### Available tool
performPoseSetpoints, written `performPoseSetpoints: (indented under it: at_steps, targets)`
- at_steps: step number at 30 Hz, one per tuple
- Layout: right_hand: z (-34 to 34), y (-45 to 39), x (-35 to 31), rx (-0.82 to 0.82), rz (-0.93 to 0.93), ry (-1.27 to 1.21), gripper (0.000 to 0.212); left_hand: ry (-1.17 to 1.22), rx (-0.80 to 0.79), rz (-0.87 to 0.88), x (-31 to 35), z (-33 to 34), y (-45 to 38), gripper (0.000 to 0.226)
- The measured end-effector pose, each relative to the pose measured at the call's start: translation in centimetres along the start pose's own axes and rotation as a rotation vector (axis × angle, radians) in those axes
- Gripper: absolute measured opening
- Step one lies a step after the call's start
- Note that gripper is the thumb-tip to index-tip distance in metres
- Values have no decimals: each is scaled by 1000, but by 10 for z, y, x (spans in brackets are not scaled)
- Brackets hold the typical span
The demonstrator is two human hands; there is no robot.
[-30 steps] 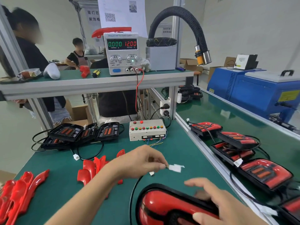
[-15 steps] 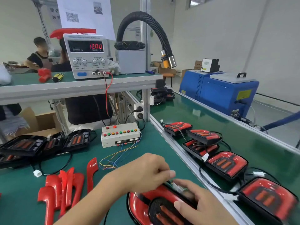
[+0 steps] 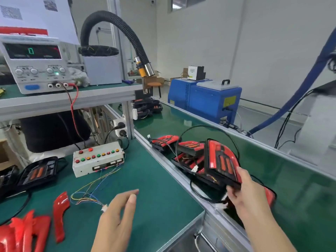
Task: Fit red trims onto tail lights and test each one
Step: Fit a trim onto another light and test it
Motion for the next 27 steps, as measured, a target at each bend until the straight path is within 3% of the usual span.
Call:
performPoseSetpoints:
  at_steps: [9, 14, 22, 27]
  targets:
    - [8, -46, 12, 141, 24, 27, 27, -88, 29, 91, -25, 15, 25, 30]
    - [12, -52, 19, 176, 24, 41, 29, -78, 98, 115, -23, 13, 31, 22]
    - [23, -57, 20, 71, 50, 90, 38, -104, 133, 136, -31, 20, 36, 24]
    - [32, -59, 21, 29, 7, 105, 42, -40, 107, 62, -34, 25, 40, 23]
Point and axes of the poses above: each hand's wrist, its own y-axis away from the middle knuckle, its own z-axis out of the palm, x = y × z, the point moved 6 cm from there along -y, towards the middle knuckle, and after that the axes turned 6 degrees about -y, right-handed, at the moved point
